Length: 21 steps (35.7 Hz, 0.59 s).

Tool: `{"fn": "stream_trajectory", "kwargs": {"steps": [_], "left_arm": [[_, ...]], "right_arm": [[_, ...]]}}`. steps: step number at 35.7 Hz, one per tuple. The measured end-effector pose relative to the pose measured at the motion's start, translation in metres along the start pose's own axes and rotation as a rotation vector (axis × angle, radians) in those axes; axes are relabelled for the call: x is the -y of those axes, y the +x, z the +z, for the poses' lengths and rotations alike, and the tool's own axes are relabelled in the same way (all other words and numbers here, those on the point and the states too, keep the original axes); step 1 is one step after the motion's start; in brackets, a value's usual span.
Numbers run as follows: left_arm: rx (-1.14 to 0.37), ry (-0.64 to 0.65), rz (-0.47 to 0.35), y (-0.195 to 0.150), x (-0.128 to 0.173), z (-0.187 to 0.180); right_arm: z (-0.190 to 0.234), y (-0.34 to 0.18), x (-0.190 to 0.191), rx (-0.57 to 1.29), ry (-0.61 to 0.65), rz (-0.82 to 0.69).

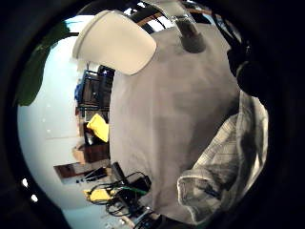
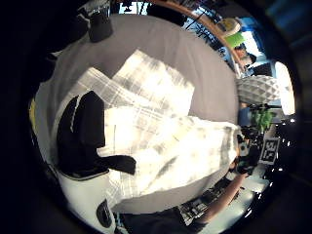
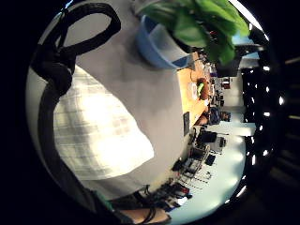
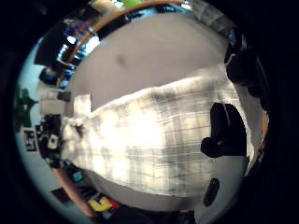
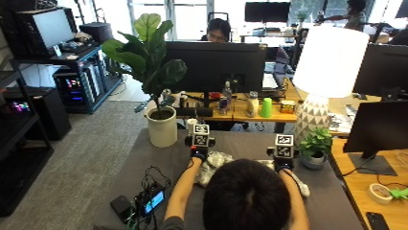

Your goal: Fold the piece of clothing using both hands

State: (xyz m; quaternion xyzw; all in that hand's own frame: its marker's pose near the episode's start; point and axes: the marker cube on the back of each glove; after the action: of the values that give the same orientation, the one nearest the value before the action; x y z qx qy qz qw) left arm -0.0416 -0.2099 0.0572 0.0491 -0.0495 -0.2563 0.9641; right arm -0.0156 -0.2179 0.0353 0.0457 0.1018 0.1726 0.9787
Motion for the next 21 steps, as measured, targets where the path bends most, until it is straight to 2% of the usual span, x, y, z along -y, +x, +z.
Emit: {"fn": "stream_trajectory", "kwargs": {"steps": [3, 5, 10, 13, 16, 21], "left_arm": [[-0.041, 0.05, 0.049, 0.011, 0.004, -0.011], [-0.072, 0.074, 0.073, 0.012, -0.001, -0.021], [-0.141, 0.205, 0.182, 0.023, -0.022, -0.049], [-0.165, 0.12, 0.259, 0.034, -0.053, -0.051], [-0.148, 0.021, 0.305, 0.045, -0.078, -0.037], [-0.056, -0.101, 0.281, 0.053, -0.089, 0.011]], "right_arm": [[-0.006, 0.03, 0.011, -0.054, 0.114, 0.059], [-0.012, 0.04, 0.008, -0.045, 0.126, 0.067], [0.006, 0.072, 0.007, 0.001, -0.038, 0.124], [0.024, 0.089, 0.012, 0.033, -0.087, 0.173], [0.049, 0.101, 0.014, 0.053, -0.164, 0.225], [0.073, 0.107, -0.015, 0.062, -0.279, 0.314]]}}
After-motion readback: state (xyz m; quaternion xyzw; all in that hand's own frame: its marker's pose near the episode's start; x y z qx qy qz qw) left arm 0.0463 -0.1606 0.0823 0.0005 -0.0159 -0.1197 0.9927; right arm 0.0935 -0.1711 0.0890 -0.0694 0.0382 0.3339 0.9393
